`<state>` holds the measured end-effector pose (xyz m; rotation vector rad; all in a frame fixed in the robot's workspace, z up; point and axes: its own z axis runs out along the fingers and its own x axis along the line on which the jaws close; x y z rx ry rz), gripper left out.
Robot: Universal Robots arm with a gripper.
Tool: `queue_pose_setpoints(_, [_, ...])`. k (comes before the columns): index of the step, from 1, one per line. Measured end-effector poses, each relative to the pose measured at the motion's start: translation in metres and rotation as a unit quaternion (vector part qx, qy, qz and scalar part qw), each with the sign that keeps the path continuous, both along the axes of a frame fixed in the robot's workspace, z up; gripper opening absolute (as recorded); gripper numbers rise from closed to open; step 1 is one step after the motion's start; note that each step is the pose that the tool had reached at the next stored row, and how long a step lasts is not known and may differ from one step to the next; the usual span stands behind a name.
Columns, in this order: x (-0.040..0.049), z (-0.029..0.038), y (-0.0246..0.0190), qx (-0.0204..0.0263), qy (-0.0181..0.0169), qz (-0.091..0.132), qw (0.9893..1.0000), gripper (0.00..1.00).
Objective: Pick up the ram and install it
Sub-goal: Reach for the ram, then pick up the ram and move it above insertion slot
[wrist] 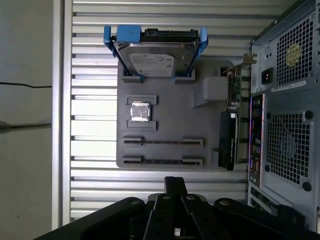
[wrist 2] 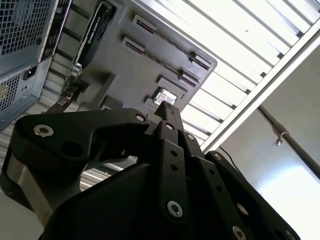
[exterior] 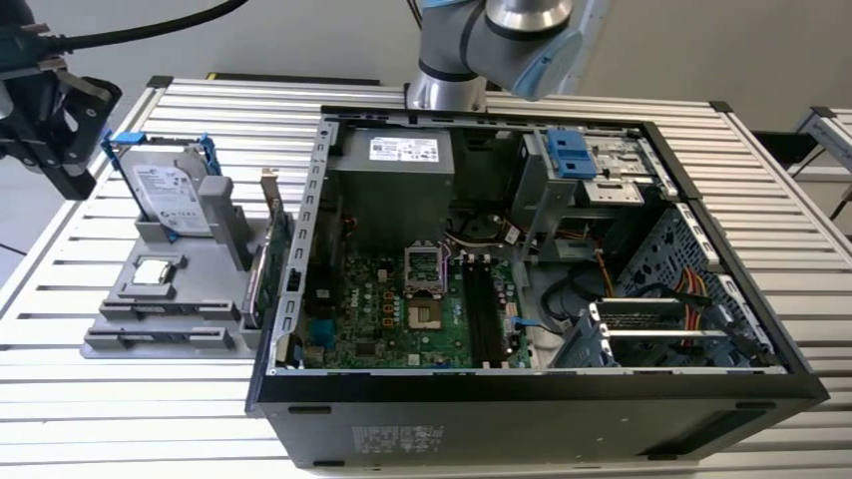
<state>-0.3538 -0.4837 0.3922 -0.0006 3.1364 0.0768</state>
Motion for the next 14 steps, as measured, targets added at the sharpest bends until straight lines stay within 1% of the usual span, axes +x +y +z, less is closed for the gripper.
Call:
queue_pose_setpoints(3, [-0.0001,0.0,-0.0014,0.0,0.0,0.0,1.0,0.0])
queue_pose_setpoints(14, [0.0,0.0,-0.0021,0.0,0.0,0.0,1.0,0.0])
